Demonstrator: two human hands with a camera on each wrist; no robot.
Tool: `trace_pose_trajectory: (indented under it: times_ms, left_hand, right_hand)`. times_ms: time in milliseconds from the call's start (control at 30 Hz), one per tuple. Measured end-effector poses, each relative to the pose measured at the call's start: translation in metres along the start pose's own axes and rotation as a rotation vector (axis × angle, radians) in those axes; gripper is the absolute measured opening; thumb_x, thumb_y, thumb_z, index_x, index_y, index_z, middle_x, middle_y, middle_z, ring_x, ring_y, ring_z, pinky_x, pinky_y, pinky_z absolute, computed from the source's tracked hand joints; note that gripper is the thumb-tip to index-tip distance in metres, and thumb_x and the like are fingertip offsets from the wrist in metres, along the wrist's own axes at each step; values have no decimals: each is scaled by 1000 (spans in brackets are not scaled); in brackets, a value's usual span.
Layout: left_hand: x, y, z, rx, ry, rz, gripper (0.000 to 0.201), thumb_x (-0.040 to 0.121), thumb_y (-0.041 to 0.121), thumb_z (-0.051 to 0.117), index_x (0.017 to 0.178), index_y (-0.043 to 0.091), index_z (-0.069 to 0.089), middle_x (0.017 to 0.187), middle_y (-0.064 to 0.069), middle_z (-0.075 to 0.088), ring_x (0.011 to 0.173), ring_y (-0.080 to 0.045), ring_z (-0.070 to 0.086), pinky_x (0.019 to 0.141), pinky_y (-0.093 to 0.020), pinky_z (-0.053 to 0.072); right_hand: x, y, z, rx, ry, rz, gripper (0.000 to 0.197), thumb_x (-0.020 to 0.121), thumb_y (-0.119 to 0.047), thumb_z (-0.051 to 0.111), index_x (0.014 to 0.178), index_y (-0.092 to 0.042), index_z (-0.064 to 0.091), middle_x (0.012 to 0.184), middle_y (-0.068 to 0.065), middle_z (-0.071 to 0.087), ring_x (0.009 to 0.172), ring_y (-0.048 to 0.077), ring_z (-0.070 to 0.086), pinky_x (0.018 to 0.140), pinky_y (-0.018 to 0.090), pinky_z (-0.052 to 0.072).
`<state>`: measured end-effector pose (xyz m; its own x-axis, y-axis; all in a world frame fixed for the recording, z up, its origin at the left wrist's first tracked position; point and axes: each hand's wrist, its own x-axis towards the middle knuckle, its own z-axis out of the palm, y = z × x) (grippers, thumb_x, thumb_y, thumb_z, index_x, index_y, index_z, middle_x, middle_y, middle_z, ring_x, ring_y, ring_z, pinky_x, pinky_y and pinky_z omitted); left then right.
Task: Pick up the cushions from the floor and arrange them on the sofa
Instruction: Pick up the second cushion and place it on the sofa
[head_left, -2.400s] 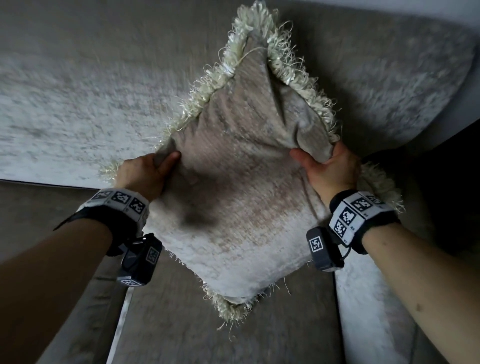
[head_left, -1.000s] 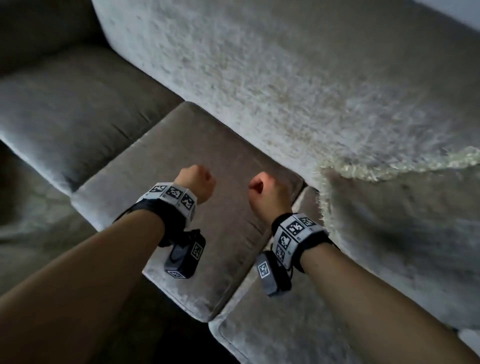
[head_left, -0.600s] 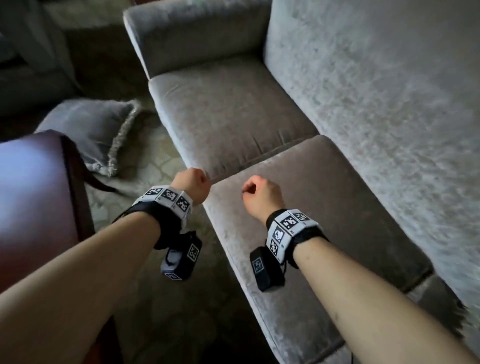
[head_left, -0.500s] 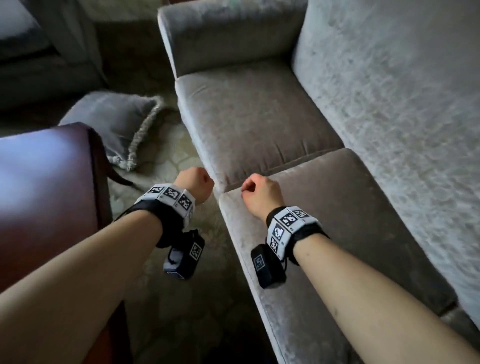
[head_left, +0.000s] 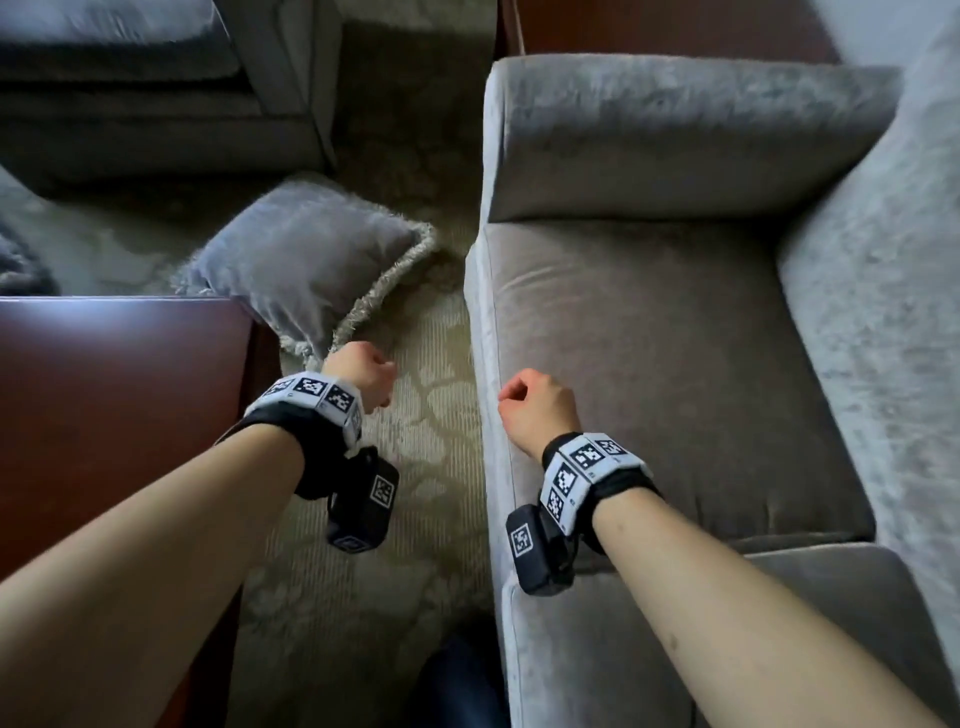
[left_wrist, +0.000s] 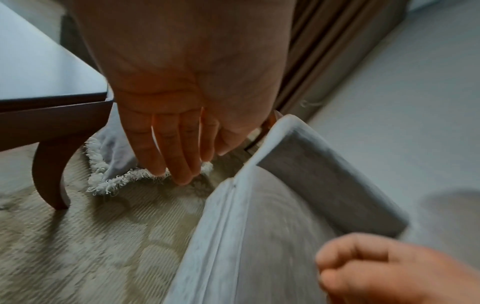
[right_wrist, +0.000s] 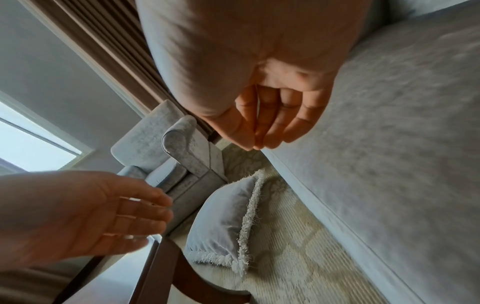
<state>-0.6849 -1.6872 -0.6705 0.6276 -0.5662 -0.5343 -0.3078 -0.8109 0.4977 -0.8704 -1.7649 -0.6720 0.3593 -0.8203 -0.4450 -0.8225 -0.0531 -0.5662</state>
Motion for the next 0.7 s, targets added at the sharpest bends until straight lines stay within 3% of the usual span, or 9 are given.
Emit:
trace_pose_trajectory:
  times_ms: [133, 267, 400, 500, 600, 700]
  left_hand:
    - [67, 19, -28, -70, 41, -60, 29, 84, 12, 52, 58, 11, 63, 66, -13, 70, 66, -30, 68, 74, -43, 61]
    - [146, 26, -58, -70, 62, -76, 18, 83, 16, 54, 76, 9, 69, 85, -17, 74, 84, -33, 71, 79, -41, 59]
    - [238, 28, -89, -15, 39, -125, 21, 86, 16, 54, 74, 5, 68, 78, -14, 69, 82, -32, 66, 71, -29, 50]
    - [306, 19, -109, -27, 44, -155, 24, 84, 13, 53, 87, 1, 73, 87, -18, 73, 87, -34, 69, 78, -33, 56]
    - [370, 6, -125, -52, 82, -199, 26, 82, 12, 52, 90, 0, 74, 91, -21, 74, 87, -35, 71, 81, -41, 59]
    - [426, -12, -130, -100, 93, -266, 26, 82, 13, 54, 93, 0, 73, 91, -23, 74, 87, -35, 72, 81, -43, 59]
  right_hand:
    - [78, -44, -2, -38, -24, -16, 19, 86, -10, 52, 78, -22, 63, 92, 6, 72, 89, 25, 66, 79, 30, 55]
    - [153, -106, 15, -50, -95, -56, 18, 87, -10, 50, 81, -20, 65, 92, 5, 70, 88, 23, 63, 79, 29, 53]
    - [239, -159, 43, -65, -137, -35, 18, 88, -11, 51, 82, -21, 64, 93, 5, 70, 88, 23, 62, 75, 25, 48]
    - [308, -188, 71, -93, -128, 26, 20, 90, -11, 48, 83, -21, 64, 100, 8, 71, 97, 29, 63, 77, 28, 48]
    - [371, -212, 101, -93, -127, 113, 26, 93, -13, 45, 101, -10, 70, 111, 15, 70, 106, 35, 61, 87, 32, 48]
    - [422, -221, 131, -98, -195, 237, 31, 93, -16, 47, 112, -5, 68, 117, 16, 68, 111, 35, 61, 86, 31, 47]
